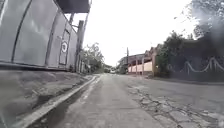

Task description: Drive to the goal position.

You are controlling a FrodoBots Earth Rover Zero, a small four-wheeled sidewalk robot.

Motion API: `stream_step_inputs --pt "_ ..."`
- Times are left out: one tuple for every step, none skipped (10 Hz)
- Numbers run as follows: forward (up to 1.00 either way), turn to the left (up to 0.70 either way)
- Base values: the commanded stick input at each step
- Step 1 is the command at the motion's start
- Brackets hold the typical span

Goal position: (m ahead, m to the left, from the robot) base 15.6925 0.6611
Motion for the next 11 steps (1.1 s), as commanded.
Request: stream_step_inputs --pt "0.7 0.0" --pt "0.7 0.0" --pt "0.7 0.0" --pt "0.7 0.0" --pt "0.7 0.0" --pt "0.7 0.0" --pt "0.7 0.0" --pt "0.7 0.0" --pt "0.7 0.0" --pt "0.7 0.0" --pt "0.7 0.0"
